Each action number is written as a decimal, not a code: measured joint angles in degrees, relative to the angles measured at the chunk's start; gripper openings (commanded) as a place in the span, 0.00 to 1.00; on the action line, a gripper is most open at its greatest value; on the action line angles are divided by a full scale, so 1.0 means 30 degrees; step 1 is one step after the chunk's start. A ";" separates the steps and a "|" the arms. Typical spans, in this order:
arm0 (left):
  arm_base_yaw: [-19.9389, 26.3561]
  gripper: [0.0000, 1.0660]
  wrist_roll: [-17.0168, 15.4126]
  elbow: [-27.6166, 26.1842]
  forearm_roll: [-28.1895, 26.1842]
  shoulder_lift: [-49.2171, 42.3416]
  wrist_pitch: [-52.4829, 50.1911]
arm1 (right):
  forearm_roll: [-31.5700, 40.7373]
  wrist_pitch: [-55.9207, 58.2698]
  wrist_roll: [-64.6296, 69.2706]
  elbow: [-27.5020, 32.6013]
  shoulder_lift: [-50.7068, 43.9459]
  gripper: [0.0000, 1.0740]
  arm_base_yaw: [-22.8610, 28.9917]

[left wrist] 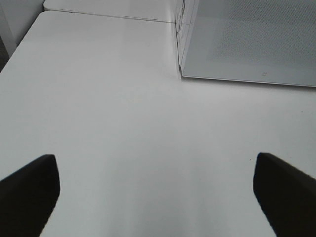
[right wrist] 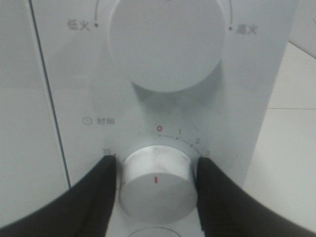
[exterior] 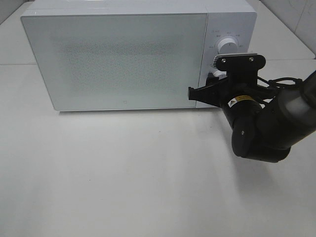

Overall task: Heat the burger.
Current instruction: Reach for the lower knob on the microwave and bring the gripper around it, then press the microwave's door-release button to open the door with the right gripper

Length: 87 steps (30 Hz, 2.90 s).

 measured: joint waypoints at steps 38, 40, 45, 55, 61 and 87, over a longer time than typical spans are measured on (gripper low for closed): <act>0.0000 0.94 0.0000 0.0000 0.0000 0.0000 0.0000 | -0.1108 -0.0172 2.8209 0.0267 0.0000 0.00 -0.0191; 0.0000 0.94 0.0000 0.0000 0.0000 0.0000 0.0000 | -0.1108 -0.0172 2.8514 0.0267 0.0000 0.00 -0.0191; 0.0000 0.94 0.0000 0.0000 0.0000 0.0000 0.0000 | -0.1108 -0.0172 2.8648 0.0286 0.0000 0.00 -0.0191; 0.0000 0.94 0.0000 0.0000 0.0000 0.0000 0.0000 | -0.0955 -0.0172 2.8667 0.0286 0.0000 0.12 -0.0191; 0.0000 0.94 0.0000 0.0000 0.0000 0.0000 0.0000 | -0.0840 -0.0172 2.8667 0.0286 0.0000 0.33 -0.0191; 0.0000 0.94 0.0000 0.0000 0.0000 0.0000 0.0000 | -0.1910 -0.0038 2.7445 0.1299 -0.1318 0.65 0.0057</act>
